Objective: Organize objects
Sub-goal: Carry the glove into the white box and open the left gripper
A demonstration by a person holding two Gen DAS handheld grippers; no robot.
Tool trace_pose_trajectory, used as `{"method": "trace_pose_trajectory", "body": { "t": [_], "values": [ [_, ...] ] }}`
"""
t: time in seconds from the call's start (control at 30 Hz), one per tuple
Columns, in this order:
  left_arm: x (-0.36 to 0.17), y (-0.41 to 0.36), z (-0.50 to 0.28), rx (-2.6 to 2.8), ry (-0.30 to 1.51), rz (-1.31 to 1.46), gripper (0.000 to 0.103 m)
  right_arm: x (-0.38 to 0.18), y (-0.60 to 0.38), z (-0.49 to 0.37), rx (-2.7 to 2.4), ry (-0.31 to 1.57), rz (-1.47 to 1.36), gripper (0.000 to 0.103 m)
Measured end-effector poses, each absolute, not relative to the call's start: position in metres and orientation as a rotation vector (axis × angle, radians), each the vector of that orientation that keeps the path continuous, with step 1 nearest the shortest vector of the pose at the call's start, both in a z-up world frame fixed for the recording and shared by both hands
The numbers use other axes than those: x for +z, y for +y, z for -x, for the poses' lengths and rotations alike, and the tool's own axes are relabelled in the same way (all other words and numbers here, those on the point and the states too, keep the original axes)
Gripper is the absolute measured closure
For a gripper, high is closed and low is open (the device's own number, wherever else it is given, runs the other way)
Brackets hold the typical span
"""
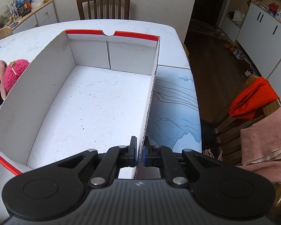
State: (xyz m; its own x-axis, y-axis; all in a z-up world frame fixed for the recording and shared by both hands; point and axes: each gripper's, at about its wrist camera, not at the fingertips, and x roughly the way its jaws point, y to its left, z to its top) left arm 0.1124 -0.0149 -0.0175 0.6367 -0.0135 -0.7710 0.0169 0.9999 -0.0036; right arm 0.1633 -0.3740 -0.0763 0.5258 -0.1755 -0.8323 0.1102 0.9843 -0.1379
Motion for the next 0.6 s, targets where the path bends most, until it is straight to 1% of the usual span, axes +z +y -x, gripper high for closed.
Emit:
{"method": "trace_pose_trajectory", "body": {
  "t": [0.4, 0.5, 0.6],
  "values": [
    [0.052, -0.09, -0.14, -0.207, 0.782, -0.015, 0.102, -0.077, -0.377, -0.164, -0.148, 1.0, 0.082, 0.098],
    [0.056, -0.117, -0.155, -0.261, 0.764, -0.039, 0.102, -0.078, -0.377, -0.164, -0.15, 1.003, 0.08, 0.098],
    [0.048, -0.146, -0.171, -0.297, 0.766, -0.063, 0.102, -0.077, -0.378, -0.164, -0.15, 1.005, 0.073, 0.098]
  ]
}}
